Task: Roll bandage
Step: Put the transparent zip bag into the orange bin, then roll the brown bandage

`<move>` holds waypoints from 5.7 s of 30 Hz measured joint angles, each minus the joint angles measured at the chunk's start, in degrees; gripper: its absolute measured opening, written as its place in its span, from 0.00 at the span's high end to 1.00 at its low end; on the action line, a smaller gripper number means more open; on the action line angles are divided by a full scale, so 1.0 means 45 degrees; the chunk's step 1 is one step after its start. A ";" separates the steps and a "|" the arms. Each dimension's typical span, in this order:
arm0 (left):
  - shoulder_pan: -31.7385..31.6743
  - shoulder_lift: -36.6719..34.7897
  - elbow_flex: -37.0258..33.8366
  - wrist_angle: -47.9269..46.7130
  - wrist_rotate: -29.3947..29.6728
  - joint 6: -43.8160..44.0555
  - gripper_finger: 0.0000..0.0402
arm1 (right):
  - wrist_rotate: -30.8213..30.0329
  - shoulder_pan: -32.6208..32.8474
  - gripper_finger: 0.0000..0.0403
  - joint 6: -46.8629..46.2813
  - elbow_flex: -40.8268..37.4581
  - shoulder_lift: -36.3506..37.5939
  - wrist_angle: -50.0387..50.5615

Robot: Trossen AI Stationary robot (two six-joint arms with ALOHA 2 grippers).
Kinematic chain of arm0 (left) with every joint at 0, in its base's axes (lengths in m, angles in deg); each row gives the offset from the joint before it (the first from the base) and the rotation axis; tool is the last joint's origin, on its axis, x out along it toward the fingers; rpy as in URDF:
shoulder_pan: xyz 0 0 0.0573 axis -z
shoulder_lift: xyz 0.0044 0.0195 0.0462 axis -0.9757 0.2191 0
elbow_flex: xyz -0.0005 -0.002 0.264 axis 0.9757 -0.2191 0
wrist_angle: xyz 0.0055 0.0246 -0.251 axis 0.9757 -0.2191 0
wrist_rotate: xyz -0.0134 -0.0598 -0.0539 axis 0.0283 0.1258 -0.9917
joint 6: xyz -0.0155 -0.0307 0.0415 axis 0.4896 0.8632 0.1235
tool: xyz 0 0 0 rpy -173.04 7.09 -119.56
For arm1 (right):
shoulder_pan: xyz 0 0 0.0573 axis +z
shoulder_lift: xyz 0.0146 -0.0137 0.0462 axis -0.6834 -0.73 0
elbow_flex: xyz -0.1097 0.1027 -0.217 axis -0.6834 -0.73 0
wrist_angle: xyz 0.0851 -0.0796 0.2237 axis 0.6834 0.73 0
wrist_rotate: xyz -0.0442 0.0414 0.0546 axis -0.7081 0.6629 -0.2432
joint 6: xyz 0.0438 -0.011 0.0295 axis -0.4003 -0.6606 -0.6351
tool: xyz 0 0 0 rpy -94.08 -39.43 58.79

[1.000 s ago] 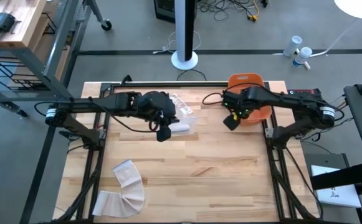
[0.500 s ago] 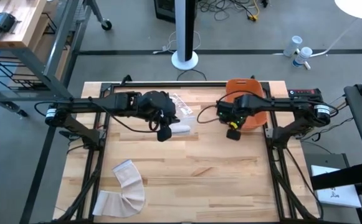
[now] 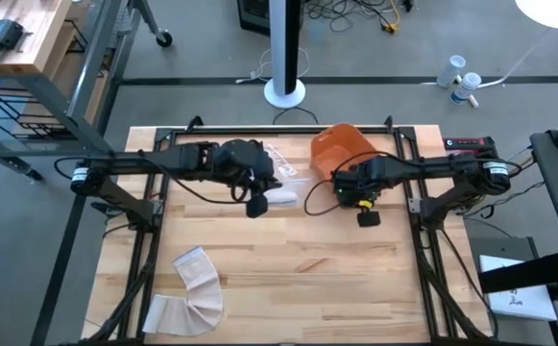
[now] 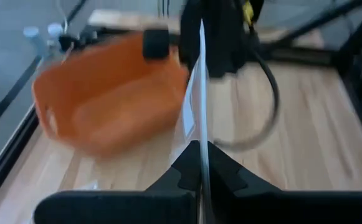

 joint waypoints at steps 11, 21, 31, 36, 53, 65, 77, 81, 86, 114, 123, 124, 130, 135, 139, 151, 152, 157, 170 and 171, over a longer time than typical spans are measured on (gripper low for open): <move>-0.0123 0.0872 0.0000 0.1214 0.1392 0.1696 1.00 | 0.0049 0.0855 0.72 -0.0110 0.0773 0.0017 0.0066; -0.0515 0.0917 0.0000 0.1122 0.2281 0.2696 1.00 | 0.0057 0.1300 0.44 -0.2926 0.4325 0.0053 0.0783; -0.1649 0.1776 -0.0291 0.4908 0.2366 0.4024 1.00 | 0.0050 0.1354 0.30 -0.4843 0.9773 0.0068 0.0030; -0.1705 0.3377 0.0310 0.6923 0.3147 0.4420 1.00 | -0.0261 0.1349 0.29 -0.5242 1.1160 0.0050 -0.0461; -0.2522 0.8012 0.6241 0.1159 0.5080 0.4801 1.00 | -0.0278 0.3094 0.38 -0.7823 1.0550 0.0019 -0.0469; -0.3603 0.8007 0.5337 0.1162 0.4631 0.4834 0.96 | -0.1289 0.4622 0.38 -0.9473 1.0550 0.0116 -0.0550; -0.4109 0.7525 0.5607 -0.0519 0.3575 0.3298 0.65 | -0.1327 0.5136 0.39 -0.9906 1.0559 0.0474 -0.0197; -0.4026 0.6390 0.5897 -0.1913 0.3087 0.2116 0.62 | -0.1330 0.5209 0.38 -1.0051 1.0559 0.0825 -0.0180; -0.3702 0.4604 0.5858 -0.4154 0.2919 0.2192 0.62 | -0.1515 0.5215 0.40 -0.9779 1.0564 0.1140 -0.0158; 0.7728 -0.1586 -0.2907 -0.8883 -0.3676 1.6370 0.45 | -0.4628 0.8506 0.51 -1.2077 0.7961 -0.1325 -0.0725; 0.9953 -0.1528 -0.5016 -0.6007 -0.5783 1.8877 0.40 | -0.4922 1.0535 0.50 -1.5627 0.8459 -0.3258 -0.0945; 1.0015 -0.1528 -0.5246 -0.5578 -0.5879 1.8979 0.40 | -0.4980 1.0616 0.50 -1.5947 0.8471 -0.3451 -0.0962; 1.0103 -0.1528 -0.6514 -0.3771 -0.6498 2.0149 0.40 | -0.4553 1.0743 0.49 -1.7087 0.8476 -0.4215 -0.0943; 1.0107 -0.1528 -0.7693 -0.3433 -0.7523 2.0687 0.40 | -0.4290 1.0772 0.45 -1.7069 0.8476 -0.4289 -0.0947; 1.0099 -0.1528 -0.8785 -0.2306 -0.8349 2.0987 0.40 | -0.4302 1.0710 0.39 -1.6342 0.8476 -0.4289 -0.0945; 1.0054 -0.1528 -1.0885 -0.0101 -1.0421 2.2685 0.40 | -0.4197 1.0850 0.28 -1.5545 0.8476 -0.4172 -0.0338; 1.0054 -0.1528 -1.0996 0.0040 -1.0469 2.2840 0.40 | -0.4183 1.0872 0.27 -1.5504 0.8476 -0.4167 -0.0252; 1.0054 -0.1528 -1.1899 0.1724 -1.1104 2.3914 0.40 | -0.4185 1.0918 0.25 -1.4983 0.8476 -0.4163 -0.0103; 1.0015 -0.1542 -1.4042 0.5521 -1.1255 2.7130 0.40 | -0.4196 1.0908 0.26 -1.4610 0.8393 -0.4158 -0.0129; 1.0015 -0.1547 -1.4095 0.5512 -1.1166 2.7178 0.40 | -0.4193 1.0908 0.26 -1.4682 0.8393 -0.4158 -0.0126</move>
